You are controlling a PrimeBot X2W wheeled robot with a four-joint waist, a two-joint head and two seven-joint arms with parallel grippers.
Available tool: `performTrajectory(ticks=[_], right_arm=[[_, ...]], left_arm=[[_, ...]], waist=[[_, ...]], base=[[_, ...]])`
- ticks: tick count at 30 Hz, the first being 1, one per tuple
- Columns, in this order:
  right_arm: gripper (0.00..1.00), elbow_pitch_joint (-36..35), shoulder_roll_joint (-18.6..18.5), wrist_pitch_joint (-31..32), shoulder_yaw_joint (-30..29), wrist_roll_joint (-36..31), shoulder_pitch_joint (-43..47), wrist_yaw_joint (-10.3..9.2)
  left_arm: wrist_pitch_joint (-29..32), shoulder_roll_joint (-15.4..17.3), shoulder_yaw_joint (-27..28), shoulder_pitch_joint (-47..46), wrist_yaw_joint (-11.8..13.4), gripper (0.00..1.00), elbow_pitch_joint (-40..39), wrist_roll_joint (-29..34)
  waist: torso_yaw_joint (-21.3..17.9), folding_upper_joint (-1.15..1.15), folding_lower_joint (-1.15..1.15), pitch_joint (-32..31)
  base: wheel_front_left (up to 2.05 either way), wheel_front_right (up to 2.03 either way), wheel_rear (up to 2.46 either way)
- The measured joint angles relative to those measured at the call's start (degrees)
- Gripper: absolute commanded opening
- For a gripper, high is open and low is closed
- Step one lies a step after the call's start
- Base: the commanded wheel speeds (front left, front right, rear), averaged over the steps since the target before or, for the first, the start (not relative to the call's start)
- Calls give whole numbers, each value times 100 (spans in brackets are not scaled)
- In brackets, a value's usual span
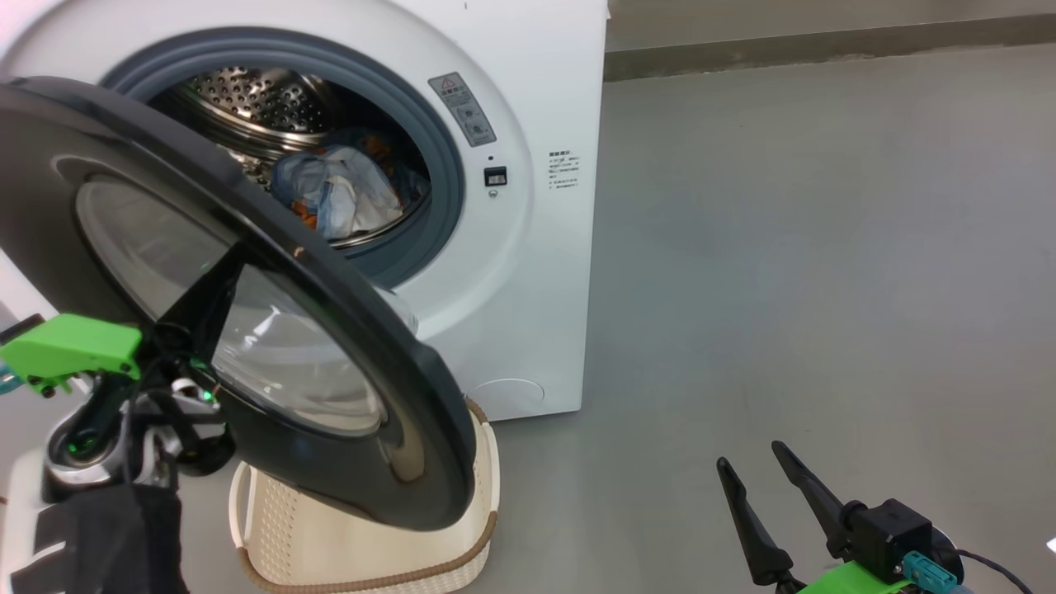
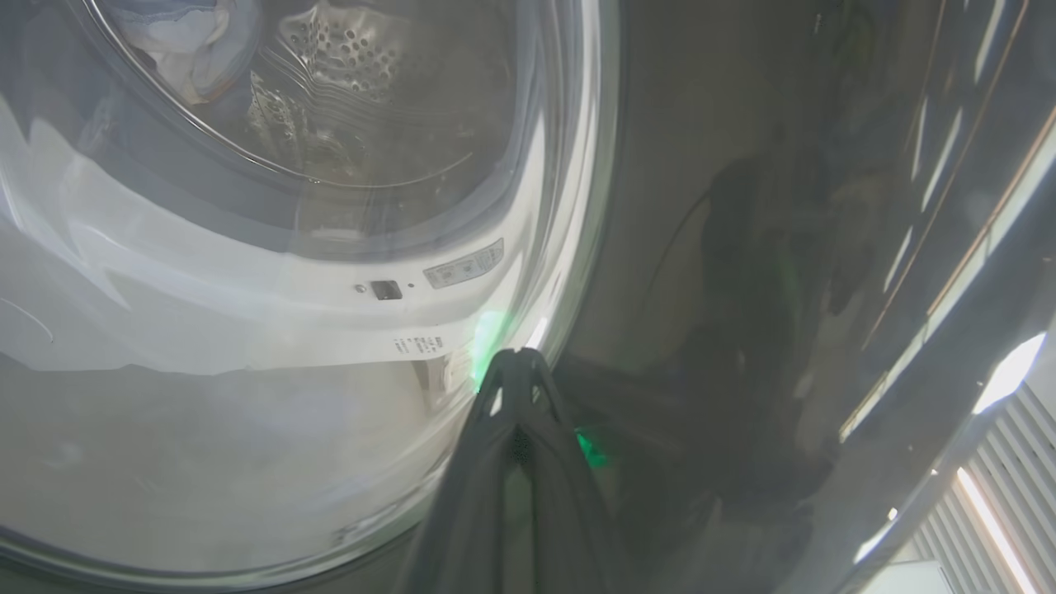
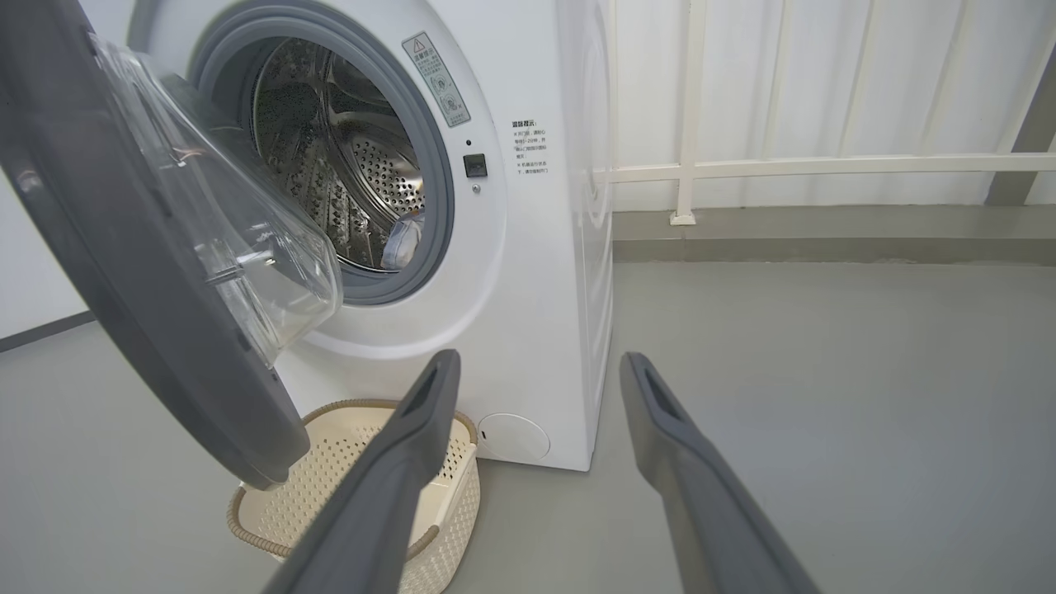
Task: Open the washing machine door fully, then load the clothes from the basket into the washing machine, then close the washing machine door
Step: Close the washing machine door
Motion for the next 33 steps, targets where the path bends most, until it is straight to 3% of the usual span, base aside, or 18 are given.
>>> performTrajectory(ticks=[6, 13, 27, 33], right_arm=[[100, 3, -111, 0, 10, 0, 2, 0], [100, -1, -132, 0, 10, 0, 4, 0], [100, 0, -125, 0, -2, 0, 8, 0], [100, -1, -118, 0, -8, 0, 8, 0]], left_arm=[[-498, -13, -234, -258, -433, 0, 637, -193], [-744, -41, -349, -446, -643, 0, 1101, -219], [-949, -62, -399, -699, -765, 0, 1575, -339], [-1155, 23, -637, -698, -766, 0, 1535, 74]], waist=[[-71, 0, 0, -42], [-111, 0, 0, -61], [-81, 0, 0, -87], [-52, 0, 0, -79]], base=[[0, 0, 0], [0, 0, 0], [0, 0, 0], [0, 0, 0]])
